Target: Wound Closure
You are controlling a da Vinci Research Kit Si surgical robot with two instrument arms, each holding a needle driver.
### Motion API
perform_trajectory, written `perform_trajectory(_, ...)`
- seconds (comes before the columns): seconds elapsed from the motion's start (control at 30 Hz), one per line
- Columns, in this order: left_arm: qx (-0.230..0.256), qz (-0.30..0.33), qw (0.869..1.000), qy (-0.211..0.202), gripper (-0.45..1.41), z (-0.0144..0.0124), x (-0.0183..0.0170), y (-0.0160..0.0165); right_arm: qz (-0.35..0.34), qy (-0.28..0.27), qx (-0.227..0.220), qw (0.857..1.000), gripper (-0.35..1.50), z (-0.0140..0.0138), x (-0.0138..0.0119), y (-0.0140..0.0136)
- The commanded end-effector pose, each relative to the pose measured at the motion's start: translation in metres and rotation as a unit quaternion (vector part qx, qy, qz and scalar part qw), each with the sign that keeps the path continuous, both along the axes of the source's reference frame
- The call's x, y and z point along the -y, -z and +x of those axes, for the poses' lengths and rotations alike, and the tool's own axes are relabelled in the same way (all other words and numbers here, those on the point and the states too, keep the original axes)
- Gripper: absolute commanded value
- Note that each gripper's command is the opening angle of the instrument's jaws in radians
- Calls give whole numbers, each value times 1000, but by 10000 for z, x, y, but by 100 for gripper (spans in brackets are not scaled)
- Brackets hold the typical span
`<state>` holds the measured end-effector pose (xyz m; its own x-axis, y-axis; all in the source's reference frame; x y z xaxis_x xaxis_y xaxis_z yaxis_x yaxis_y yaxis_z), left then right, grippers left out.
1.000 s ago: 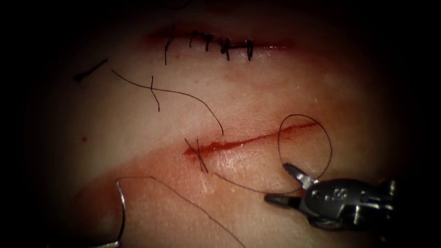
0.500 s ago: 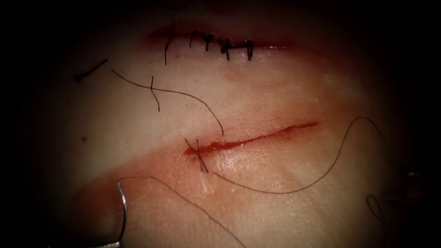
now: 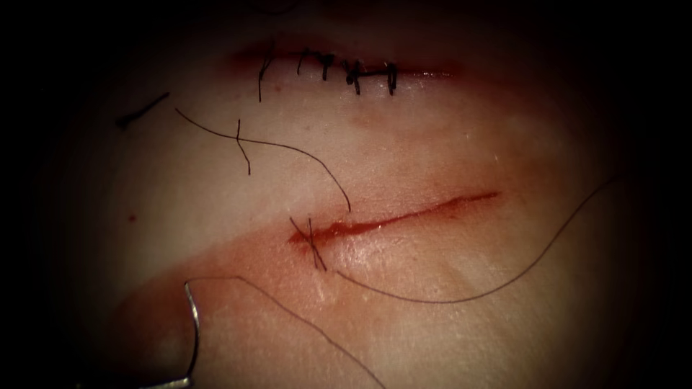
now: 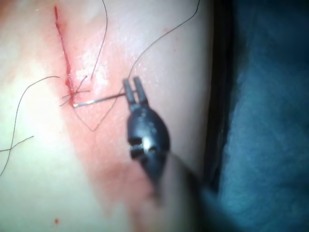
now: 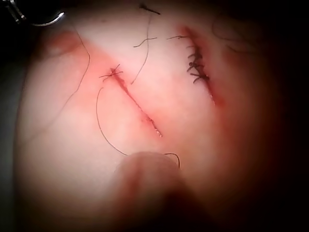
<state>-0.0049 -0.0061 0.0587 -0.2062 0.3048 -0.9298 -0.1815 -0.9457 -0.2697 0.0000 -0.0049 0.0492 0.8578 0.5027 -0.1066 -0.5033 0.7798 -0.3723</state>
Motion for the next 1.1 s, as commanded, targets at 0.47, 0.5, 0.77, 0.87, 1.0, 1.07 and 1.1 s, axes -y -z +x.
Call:
perform_trajectory(0.47, 2, 1, 1000, -1, -45, -5, 7, -6, 101, 181, -200, 958, 138, 199, -23, -23)
perform_trajectory(0.5, 2, 1, 1000, -1, -45, -5, 7, -6, 101, 181, -200, 958, 138, 199, -23, -23)
perform_trajectory(0.77, 1, 1, 1000, -1, -45, -6, 6, -7, 128, 269, -168, 940, 136, 217, -12, -49)
perform_trajectory(0.87, 1, 1, 1000, 0, -45, -7, 6, -7, 168, 307, -185, 918, 130, 210, -1, -57)
perform_trajectory(1.0, 1, 1, 1000, -1, -45, -7, 6, -7, 209, 196, -273, 919, 121, 197, 0, -60)
perform_trajectory(1.07, 1, 1, 1000, -1, -45, -7, 6, -7, 223, 167, -295, 914, 119, 190, 2, -62)
perform_trajectory(1.1, 1, 1, 1000, -1, -45, -7, 6, -7, 228, 168, -316, 905, 119, 186, 5, -64)
